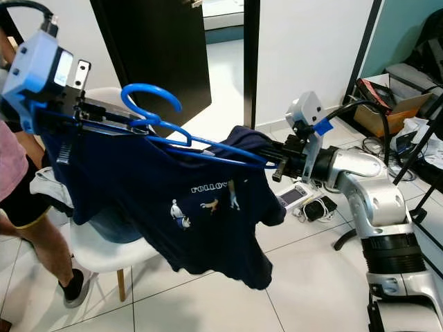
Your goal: Hang hanger
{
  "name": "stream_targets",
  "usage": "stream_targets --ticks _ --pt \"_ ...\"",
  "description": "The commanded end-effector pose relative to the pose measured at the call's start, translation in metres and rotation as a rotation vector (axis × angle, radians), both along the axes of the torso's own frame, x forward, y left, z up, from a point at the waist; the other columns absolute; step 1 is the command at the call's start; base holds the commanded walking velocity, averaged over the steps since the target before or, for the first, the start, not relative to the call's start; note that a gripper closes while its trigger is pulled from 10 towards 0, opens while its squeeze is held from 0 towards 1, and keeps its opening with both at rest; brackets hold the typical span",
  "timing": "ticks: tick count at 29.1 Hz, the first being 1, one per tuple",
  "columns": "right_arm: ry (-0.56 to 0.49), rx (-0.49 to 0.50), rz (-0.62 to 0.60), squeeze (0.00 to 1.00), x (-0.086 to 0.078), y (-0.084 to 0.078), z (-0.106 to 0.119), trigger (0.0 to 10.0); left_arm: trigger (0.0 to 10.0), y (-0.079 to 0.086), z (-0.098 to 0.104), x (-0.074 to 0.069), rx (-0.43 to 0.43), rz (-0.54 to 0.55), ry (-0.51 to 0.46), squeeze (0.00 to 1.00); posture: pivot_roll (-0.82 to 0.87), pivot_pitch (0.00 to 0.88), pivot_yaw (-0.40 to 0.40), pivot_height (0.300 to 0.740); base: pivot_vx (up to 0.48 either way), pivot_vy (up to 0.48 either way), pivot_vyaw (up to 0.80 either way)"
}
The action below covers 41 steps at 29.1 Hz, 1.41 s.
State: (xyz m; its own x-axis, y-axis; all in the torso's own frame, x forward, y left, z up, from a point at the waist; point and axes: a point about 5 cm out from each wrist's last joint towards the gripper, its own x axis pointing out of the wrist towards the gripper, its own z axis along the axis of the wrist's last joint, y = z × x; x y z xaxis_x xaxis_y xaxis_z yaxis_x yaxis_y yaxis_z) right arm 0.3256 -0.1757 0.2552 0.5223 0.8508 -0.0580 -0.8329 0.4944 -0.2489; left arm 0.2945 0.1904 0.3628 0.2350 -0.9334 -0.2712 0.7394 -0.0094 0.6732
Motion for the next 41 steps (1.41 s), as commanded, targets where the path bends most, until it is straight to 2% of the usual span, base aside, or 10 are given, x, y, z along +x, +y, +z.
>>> stream_targets --ticks 1,4,11,13,17,22,26,28,30,41 --pt "0.066 -0.042 -0.005 0.0 0.0 -0.001 -0.016 0.0 10.0 -0.001 0.014 -0.007 -0.094 -0.046 -0.046 0.0 0.01 0.017 0.021 0.74 0.0 0.0 0.0" --pt "0.118 -0.067 0.01 0.0 -0.004 0.0 -0.028 0.0 10.0 0.005 0.022 -0.006 -0.129 -0.011 -0.082 0.0 0.01 0.017 0.021 0.74 0.0 0.0 0.0" --pt "0.156 -0.088 -0.007 0.0 -0.005 -0.005 -0.038 0.0 10.0 0.015 0.033 -0.008 -0.177 0.01 -0.096 0.0 0.01 0.015 0.021 0.74 0.0 0.0 0.0" --pt "0.176 -0.093 -0.019 0.0 -0.005 -0.01 -0.044 0.0 10.0 0.025 0.04 -0.012 -0.191 0.026 -0.094 0.0 0.01 0.015 0.02 0.74 0.0 0.0 0.0" --pt "0.176 -0.107 -0.052 0.0 -0.003 -0.016 -0.046 0.0 10.0 0.031 0.032 -0.014 -0.106 0.048 -0.051 0.0 0.01 0.011 0.019 0.74 0.0 0.0 0.0" --pt "0.173 -0.106 -0.05 0.0 -0.003 -0.016 -0.046 0.0 10.0 0.031 0.028 -0.012 -0.094 0.052 -0.043 0.0 0.01 0.01 0.019 0.74 0.0 0.0 0.0" --pt "0.107 -0.079 -0.092 0.0 0.0 -0.019 -0.034 0.0 10.0 0.035 0.022 -0.007 -0.078 0.105 -0.052 0.0 0.01 0.007 0.02 0.74 0.0 0.0 0.0" --pt "0.107 -0.079 -0.092 0.0 0.0 -0.019 -0.034 0.0 10.0 0.035 0.022 -0.007 -0.078 0.105 -0.052 0.0 0.01 0.007 0.02 0.74 0.0 0.0 0.0" --pt "0.05 -0.043 -0.102 0.0 0.001 -0.023 -0.018 0.0 10.0 0.039 0.017 -0.001 -0.053 0.151 -0.064 0.0 0.01 0.008 0.022 0.74 0.0 0.0 0.0" --pt "0.015 -0.037 -0.101 0.0 -0.002 -0.031 -0.006 0.0 10.0 0.044 0.012 0.003 -0.024 0.206 -0.071 0.0 0.0 0.014 0.024 0.74 0.0 0.0 0.0"
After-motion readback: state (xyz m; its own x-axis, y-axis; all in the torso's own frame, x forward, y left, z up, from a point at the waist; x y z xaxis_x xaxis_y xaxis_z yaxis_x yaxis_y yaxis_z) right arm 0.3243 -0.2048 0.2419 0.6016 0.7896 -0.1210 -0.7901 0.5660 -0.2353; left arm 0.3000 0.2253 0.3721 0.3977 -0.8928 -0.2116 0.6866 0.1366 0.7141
